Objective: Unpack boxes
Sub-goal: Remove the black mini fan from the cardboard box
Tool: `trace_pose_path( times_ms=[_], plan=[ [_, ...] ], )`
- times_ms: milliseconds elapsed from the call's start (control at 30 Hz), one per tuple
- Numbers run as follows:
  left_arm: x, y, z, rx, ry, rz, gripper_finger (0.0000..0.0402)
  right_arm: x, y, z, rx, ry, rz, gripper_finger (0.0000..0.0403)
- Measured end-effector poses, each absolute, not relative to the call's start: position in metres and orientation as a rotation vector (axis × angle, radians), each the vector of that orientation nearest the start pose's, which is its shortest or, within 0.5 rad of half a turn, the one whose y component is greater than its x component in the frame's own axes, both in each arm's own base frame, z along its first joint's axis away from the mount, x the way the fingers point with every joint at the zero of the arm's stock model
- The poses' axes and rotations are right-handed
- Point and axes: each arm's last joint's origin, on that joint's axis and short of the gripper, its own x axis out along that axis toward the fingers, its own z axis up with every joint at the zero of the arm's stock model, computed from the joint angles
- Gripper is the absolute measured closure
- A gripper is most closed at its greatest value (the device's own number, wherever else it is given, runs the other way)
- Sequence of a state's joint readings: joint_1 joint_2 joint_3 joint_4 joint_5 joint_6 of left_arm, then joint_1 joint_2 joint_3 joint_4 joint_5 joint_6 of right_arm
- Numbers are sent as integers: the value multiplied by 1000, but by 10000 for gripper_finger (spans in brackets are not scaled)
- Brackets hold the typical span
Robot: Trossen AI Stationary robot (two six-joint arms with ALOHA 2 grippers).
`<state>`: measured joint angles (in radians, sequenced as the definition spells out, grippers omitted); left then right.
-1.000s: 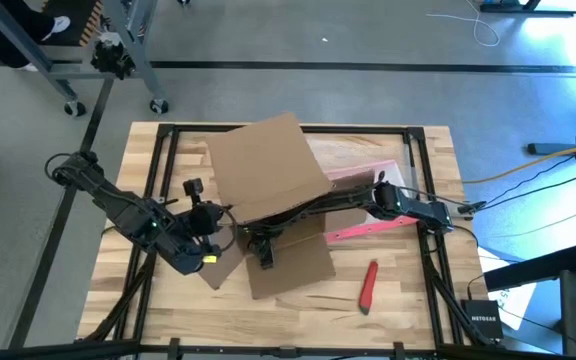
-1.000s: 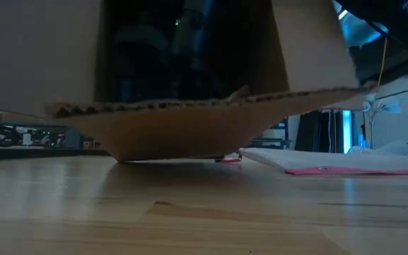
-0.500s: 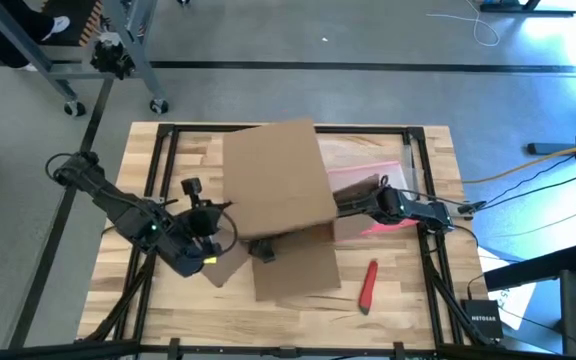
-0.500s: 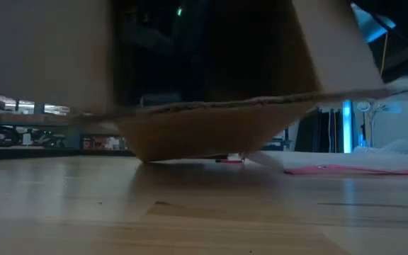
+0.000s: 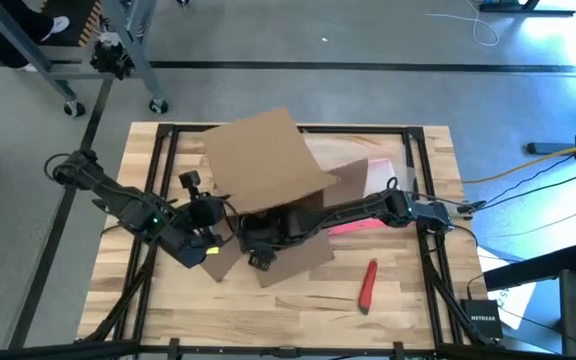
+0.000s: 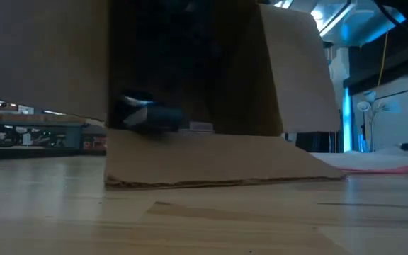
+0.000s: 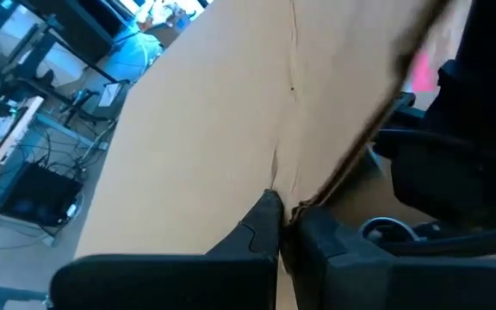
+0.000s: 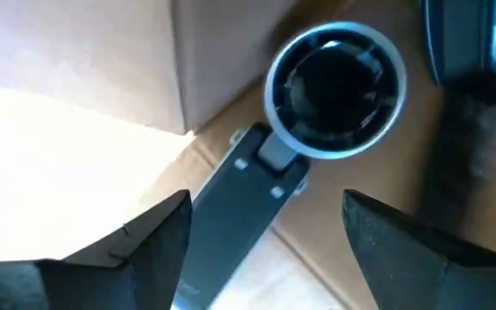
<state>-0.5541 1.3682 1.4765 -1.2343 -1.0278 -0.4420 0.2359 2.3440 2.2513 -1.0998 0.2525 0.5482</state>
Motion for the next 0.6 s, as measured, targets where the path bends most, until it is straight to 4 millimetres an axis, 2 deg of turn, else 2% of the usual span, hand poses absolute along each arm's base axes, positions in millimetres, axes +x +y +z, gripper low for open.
trace_pose_path(
  times_ms=[100, 233, 400, 600],
  plan=[
    [216, -105, 373, 389, 684, 560, 398, 476, 114, 239, 229, 1092, -365, 111],
    [216, -105, 373, 385, 686, 557, 398, 482, 120, 224, 232, 1050, -454, 111],
    [216, -105, 373, 385, 686, 556, 398, 490, 117, 216, 273, 977, -527, 111],
    [216, -106, 373, 367, 698, 541, 398, 493, 107, 183, 340, 940, -669, 111]
  ],
)
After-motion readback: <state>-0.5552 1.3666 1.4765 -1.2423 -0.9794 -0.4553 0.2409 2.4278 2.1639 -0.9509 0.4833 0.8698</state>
